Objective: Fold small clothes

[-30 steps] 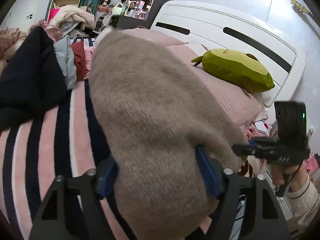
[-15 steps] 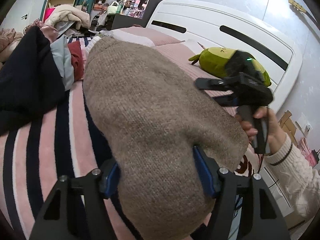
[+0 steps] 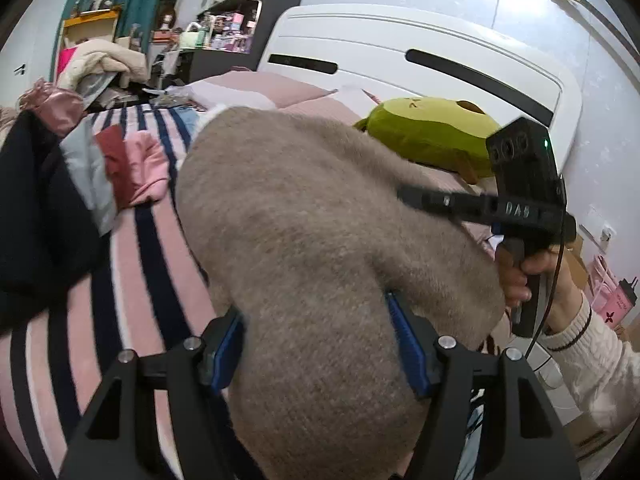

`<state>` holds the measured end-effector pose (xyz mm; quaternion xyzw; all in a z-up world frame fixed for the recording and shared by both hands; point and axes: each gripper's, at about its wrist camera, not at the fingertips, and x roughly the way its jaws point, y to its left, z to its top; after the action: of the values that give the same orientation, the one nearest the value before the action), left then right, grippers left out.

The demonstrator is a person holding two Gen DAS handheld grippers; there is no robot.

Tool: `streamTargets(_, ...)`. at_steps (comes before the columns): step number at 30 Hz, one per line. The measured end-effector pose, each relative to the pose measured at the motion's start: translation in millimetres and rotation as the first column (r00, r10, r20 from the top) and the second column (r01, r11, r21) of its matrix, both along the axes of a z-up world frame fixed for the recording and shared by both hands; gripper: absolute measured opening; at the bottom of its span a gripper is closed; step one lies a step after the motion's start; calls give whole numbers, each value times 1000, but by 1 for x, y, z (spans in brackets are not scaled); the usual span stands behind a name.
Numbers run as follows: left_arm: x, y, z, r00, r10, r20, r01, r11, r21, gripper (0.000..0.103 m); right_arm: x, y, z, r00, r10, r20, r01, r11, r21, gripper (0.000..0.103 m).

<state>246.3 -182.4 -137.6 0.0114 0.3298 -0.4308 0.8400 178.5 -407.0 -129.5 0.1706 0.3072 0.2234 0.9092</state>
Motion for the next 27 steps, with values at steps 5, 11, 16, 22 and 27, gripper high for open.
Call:
streamTargets(5, 3, -11, -15, 1000, 4, -26, -1, 995, 103, 72, 11, 4, -48, 987, -22, -157, 16, 999, -37, 11)
streamTargets(11, 9, 20, -33, 990, 59, -132, -48, 996, 79, 77, 27, 28, -56, 985, -5, -171, -6, 998, -60, 28)
streamTargets(16, 11, 36, -18, 987, 59, -147, -57, 998, 19, 86, 13, 23, -29, 991, -14, -130, -6, 989, -146, 60)
streamTargets(22, 34, 50, -4, 974, 56, -218, -77, 993, -88, 93, 3, -21, -32, 971, -26, -236, 22, 1000, -22, 68)
streamTargets(27, 57, 46, -26, 937, 50, -345, -86, 992, -90, 92, 11, -36, -74, 917, 75, -392, -12, 987, 161, 72)
